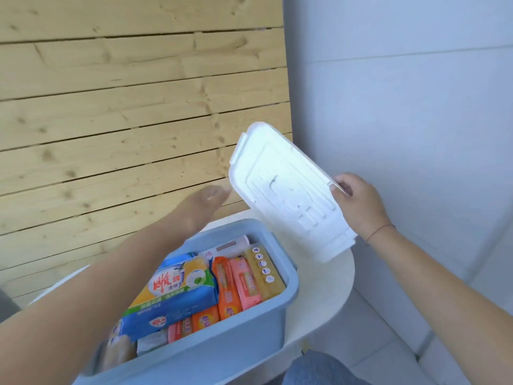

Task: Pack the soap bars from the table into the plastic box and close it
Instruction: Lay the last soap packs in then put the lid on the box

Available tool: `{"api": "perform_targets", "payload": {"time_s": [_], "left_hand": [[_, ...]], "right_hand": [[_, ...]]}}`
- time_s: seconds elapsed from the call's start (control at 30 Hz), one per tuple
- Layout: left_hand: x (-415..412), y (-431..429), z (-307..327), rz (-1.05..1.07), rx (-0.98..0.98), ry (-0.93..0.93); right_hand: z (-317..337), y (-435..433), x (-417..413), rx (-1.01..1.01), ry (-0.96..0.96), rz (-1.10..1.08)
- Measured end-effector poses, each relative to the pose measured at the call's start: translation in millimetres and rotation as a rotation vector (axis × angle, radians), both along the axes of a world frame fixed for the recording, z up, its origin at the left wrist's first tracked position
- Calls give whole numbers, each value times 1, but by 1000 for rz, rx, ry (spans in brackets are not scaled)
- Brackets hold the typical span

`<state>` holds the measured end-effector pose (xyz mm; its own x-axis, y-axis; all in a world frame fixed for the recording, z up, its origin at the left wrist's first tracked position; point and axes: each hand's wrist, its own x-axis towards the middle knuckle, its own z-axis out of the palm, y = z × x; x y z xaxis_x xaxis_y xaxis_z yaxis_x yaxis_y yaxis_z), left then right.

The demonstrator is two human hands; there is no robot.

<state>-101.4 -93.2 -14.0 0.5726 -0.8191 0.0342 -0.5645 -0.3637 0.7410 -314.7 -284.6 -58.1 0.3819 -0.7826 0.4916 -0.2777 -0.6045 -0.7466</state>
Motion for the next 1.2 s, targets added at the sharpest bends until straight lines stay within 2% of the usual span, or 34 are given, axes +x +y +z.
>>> {"api": "perform_targets", "payload": {"time_s": [0.07,0.17,0.27,0.4,0.53,0.6,0.67,0.7,0.77,0.83,0.93,0.97,1.03,1.2], "left_hand": [[22,27,9,249,-147,95],[56,92,16,514,-322,228],[60,154,7,581,-256,313],[33,190,-14,560,-104,435],[8,192,-39,497,-4,396],[-1,187,-47,516,-55,359],[-6,186,-51,528,-87,311],[-6,186,-52,532,-94,320],[-5,186,-51,526,-116,355],[-2,190,-50,514,-138,406],[4,196,-52,522,-162,477],[6,198,-54,538,-151,482],[8,199,-58,581,-140,536],[10,201,-65,590,-161,857]], "right_hand": [[24,37,-2,-227,-73,102],[37,96,1,-529,21,256],[25,138,9,-804,154,345],[-3,158,9,-830,263,443],[-5,152,-1,-610,404,569],[2,146,-7,-375,506,697],[6,140,-10,-109,472,783],[7,136,-8,-6,384,755],[6,126,5,92,271,551],[4,118,22,248,365,352],[2,109,40,759,466,317],[2,109,42,849,471,317],[1,106,43,890,454,302],[-10,101,33,1071,404,387]]}}
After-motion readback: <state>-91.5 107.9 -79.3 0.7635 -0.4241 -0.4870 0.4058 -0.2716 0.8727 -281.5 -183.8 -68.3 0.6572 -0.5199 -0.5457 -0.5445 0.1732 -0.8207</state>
